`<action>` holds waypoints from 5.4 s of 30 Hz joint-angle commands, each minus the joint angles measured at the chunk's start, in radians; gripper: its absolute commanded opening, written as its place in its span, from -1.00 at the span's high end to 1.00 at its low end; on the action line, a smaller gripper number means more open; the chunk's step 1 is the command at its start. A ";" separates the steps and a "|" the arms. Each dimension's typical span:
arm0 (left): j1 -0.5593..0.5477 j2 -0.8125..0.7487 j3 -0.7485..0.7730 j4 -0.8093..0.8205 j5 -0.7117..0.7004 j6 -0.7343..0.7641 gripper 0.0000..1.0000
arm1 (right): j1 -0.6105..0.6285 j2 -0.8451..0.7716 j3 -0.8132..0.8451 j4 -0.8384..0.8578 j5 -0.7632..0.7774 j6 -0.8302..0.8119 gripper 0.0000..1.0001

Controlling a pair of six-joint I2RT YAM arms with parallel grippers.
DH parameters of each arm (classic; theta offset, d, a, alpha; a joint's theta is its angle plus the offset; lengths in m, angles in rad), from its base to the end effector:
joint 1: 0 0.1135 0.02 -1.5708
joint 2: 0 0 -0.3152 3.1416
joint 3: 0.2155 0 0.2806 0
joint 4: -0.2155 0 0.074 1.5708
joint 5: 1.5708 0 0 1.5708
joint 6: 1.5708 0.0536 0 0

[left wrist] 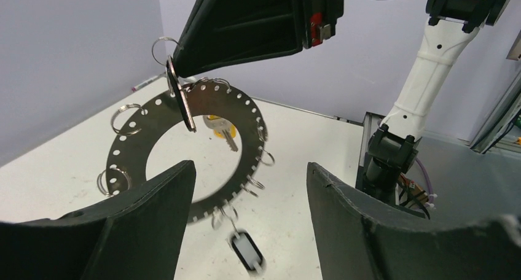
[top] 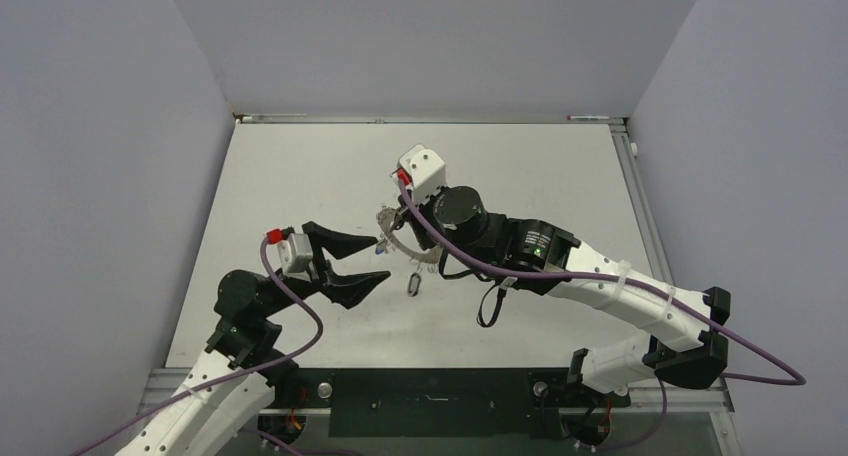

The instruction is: Put the keys on the keyring

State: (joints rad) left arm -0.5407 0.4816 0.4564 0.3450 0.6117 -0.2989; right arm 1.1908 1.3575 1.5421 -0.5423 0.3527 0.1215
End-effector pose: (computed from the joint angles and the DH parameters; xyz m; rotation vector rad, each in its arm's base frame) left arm 0.0940 -0.0923 0.3496 0.7080 1.1999 -1.0885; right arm 0.1389 0.2979 0.4873 -0.7776 1.7812 0.5441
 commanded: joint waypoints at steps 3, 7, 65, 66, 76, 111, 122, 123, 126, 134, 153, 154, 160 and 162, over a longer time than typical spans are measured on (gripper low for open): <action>0.007 0.036 0.041 0.067 0.028 -0.036 -0.24 | 0.002 -0.068 -0.041 0.148 -0.058 0.134 0.90; 0.007 0.027 0.039 0.046 0.008 -0.019 -0.23 | 0.003 -0.081 -0.072 0.177 -0.085 0.158 0.90; 0.006 0.380 0.308 -0.266 -0.445 -0.119 1.00 | 0.070 -0.419 -0.335 0.231 0.428 0.103 -0.34; -0.001 0.408 0.315 -0.239 -0.461 -0.134 1.00 | 0.070 -0.431 -0.341 0.234 0.440 0.104 -0.35; -0.087 0.822 0.641 -0.129 -0.395 -0.086 1.00 | 0.062 -0.487 -0.348 0.170 0.493 0.139 -0.36; -0.094 0.517 -0.026 -0.332 -0.603 -0.257 0.86 | 0.061 -0.485 -0.429 0.173 0.416 0.206 -0.32; -0.094 0.118 0.002 -0.640 -1.014 -0.322 -0.84 | 0.056 -0.430 -0.467 0.176 0.438 0.215 -0.36; -0.095 0.062 0.010 -0.650 -1.037 -0.317 -0.95 | 0.055 -0.418 -0.470 0.175 0.443 0.216 -0.38; -0.094 -0.049 0.065 -0.693 -1.030 -0.231 -0.93 | 0.048 -0.371 -0.482 0.182 0.472 0.221 -0.47; -0.094 -0.081 0.161 -0.779 -0.999 0.086 -0.93 | -0.126 -0.238 -0.567 0.275 0.232 0.270 -0.74; -0.023 -0.228 0.014 -0.641 -0.972 0.122 -0.93 | -0.190 -0.369 -0.886 0.602 0.172 0.251 -0.82; -0.027 -0.225 0.014 -0.642 -0.979 0.122 -0.92 | -0.189 -0.389 -0.906 0.613 0.179 0.262 -0.83; -0.093 -0.210 0.013 -0.651 -0.994 0.126 -0.92 | -0.172 -0.428 -0.945 0.590 0.228 0.342 -0.84; -0.116 -0.223 0.014 -0.656 -0.991 0.129 -0.93 | -0.148 -0.427 -0.945 0.595 0.251 0.347 -0.84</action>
State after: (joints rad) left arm -0.6186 0.2684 0.4606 -0.3447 -0.3744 -0.1913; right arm 1.0061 0.9421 0.6041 -0.0044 0.5480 0.4217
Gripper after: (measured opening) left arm 0.961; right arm 0.916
